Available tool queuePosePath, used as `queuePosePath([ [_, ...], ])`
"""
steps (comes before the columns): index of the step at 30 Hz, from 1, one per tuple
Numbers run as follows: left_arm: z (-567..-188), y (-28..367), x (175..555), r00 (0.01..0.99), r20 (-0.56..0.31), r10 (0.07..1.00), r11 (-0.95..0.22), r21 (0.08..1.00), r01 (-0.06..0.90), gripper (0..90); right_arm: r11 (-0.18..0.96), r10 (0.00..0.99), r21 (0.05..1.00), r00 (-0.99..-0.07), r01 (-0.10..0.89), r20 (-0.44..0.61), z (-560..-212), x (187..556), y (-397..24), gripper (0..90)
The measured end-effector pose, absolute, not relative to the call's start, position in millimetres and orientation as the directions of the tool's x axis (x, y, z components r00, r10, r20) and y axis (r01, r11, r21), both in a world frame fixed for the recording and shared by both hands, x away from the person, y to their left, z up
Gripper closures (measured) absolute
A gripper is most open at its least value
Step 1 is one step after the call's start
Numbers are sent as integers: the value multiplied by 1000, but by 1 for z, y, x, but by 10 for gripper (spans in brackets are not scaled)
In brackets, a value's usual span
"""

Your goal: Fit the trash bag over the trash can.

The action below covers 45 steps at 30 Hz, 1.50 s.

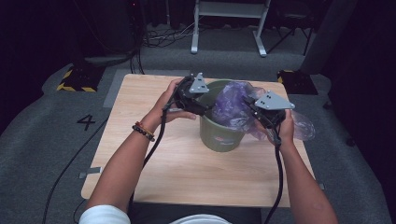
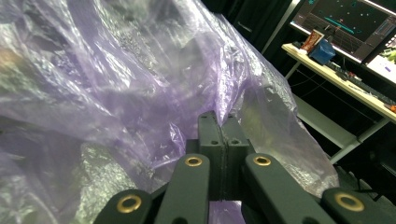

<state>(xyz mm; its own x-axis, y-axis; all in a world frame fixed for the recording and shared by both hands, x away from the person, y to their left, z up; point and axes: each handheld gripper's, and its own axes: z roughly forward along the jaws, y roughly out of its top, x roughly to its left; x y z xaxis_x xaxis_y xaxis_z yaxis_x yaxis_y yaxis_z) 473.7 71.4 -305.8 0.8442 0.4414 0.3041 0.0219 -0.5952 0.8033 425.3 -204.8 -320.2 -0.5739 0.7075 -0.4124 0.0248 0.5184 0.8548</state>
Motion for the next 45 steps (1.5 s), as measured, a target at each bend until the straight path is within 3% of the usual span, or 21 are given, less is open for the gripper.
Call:
queuePosePath([
  [9, -294, 106, 457, 876, 210, 434, -461, 887, 15, 181, 532, 710, 846, -564, 38, -421, -321, 429, -206, 900],
  [15, -278, 70, 440, 902, 244, 357, -436, 897, -70, 168, 554, 695, 832, -569, 33, -440, -322, 428, -201, 900],
  [20, -277, 33, 446, 888, 282, 363, -489, 869, -76, 170, 564, 678, 825, -583, 24, -447, -322, 427, -198, 900],
  [25, -289, 13, 461, 854, 356, 380, -597, 799, -67, 406, 551, 663, 834, -607, 0, -438, -321, 423, -198, 900],
  [28, -296, 10, 468, 845, 380, 376, -640, 766, -59, 655, 536, 651, 844, -630, -13, -423, -320, 420, -200, 890],
  [32, -302, 12, 471, 839, 406, 364, -664, 744, -72, 845, 528, 640, 849, -644, -26, -418, -321, 414, -201, 834],
  [40, -314, 25, 478, 819, 431, 378, -694, 717, -56, 893, 482, 655, 876, -659, -12, -370, -322, 401, -218, 505],
  [45, -319, 33, 482, 815, 416, 403, -684, 729, -34, 893, 494, 673, 869, -642, 20, -367, -327, 388, -233, 405],
])
